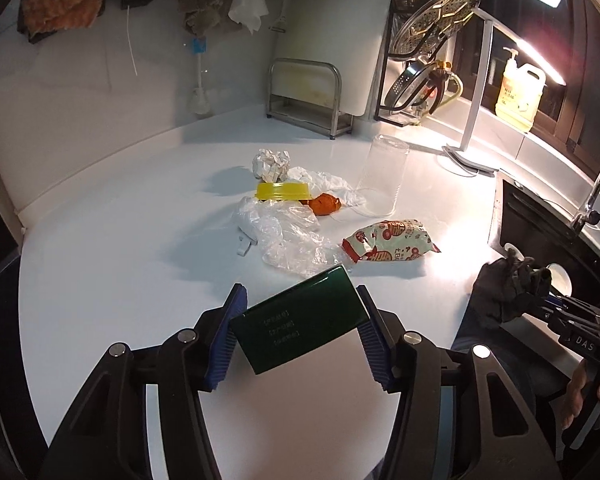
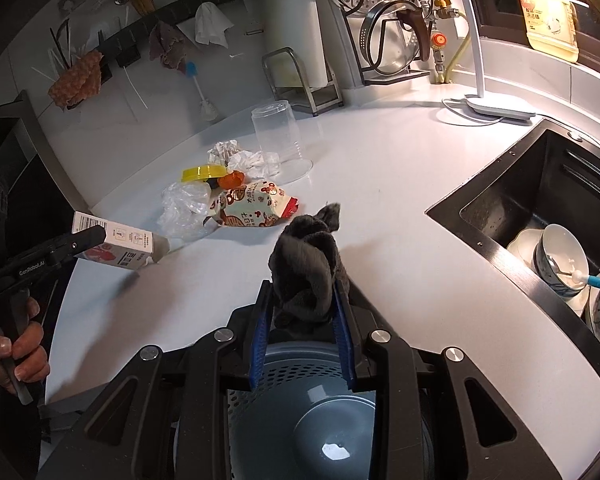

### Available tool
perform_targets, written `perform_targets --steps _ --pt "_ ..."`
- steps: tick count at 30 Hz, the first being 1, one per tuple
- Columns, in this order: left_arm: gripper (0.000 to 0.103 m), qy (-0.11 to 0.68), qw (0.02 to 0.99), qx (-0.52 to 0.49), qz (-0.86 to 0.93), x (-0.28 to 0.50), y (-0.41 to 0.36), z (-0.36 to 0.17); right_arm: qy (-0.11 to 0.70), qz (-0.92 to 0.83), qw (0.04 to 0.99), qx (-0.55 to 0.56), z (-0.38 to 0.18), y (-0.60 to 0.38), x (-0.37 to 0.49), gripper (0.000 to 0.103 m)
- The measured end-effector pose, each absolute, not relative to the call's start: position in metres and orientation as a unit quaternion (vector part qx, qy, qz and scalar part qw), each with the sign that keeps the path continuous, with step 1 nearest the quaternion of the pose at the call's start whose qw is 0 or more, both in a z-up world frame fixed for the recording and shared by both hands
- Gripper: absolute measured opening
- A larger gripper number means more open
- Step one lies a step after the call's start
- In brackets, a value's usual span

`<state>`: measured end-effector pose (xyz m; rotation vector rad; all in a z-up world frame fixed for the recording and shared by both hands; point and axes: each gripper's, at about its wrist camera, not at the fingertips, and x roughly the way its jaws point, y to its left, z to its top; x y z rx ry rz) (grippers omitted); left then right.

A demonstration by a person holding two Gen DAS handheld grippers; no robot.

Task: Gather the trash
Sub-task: 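Carry box and cloth over the bin and open both tools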

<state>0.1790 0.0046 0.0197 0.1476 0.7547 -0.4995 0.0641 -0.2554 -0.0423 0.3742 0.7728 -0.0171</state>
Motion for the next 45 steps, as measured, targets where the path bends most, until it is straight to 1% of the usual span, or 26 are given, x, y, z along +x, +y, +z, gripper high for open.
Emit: perform_targets --steps 6,10,16,20,22,28,36,38,39,40,42,45 --pt "0.053 0.357 0.905 0.056 -0.223 0.141 0.007 0.025 0.375 -0.005 0.908 0.186 -0.044 -0.250 0.043 0.027" --pt "0.053 0.356 0.908 0.052 -0.216 0.115 0.007 0.024 0.383 0.000 0.905 0.187 -0.047 -0.245 0.028 0.017" --pt "0.053 0.358 0.906 0.056 -0.219 0.061 -0.004 0.019 0.391 0.007 0.903 0.180 -0.056 -0.237 -0.008 0.016" --pt "0.053 0.356 0.903 0.067 -0.230 0.024 -0.019 0.009 0.404 0.008 0.893 0.195 -0.070 -0.238 -0.030 0.016" --pt "0.053 0.367 0.897 0.058 -0.239 0.012 -0.026 0.002 0.415 0.007 0.888 0.200 -0.078 -0.239 -0.038 0.016" --pt "0.053 0.389 0.886 0.055 -0.245 -0.015 -0.049 -0.025 0.427 -0.002 0.884 0.190 -0.091 -0.237 -0.064 0.016" --pt "0.054 0.420 0.874 0.066 -0.236 -0.025 -0.071 -0.061 0.428 -0.008 0.884 0.186 -0.096 -0.237 -0.081 0.016" --pt "0.054 0.422 0.873 0.066 -0.234 -0.027 -0.072 -0.063 0.426 -0.010 0.886 0.185 -0.095 -0.238 -0.082 0.016" --pt "0.058 0.422 0.873 0.067 -0.233 -0.028 -0.070 -0.064 0.425 -0.012 0.886 0.186 -0.095 -0.239 -0.083 0.017" --pt "0.066 0.422 0.874 0.066 -0.232 -0.028 -0.070 -0.064 0.423 -0.014 0.887 0.187 -0.094 -0.240 -0.084 0.021" --pt "0.072 0.419 0.877 0.063 -0.228 -0.030 -0.069 -0.063 0.418 -0.018 0.888 0.188 -0.093 -0.242 -0.085 0.028" --pt "0.072 0.422 0.876 0.063 -0.223 -0.030 -0.068 -0.064 0.416 -0.019 0.889 0.189 -0.093 -0.243 -0.088 0.032"
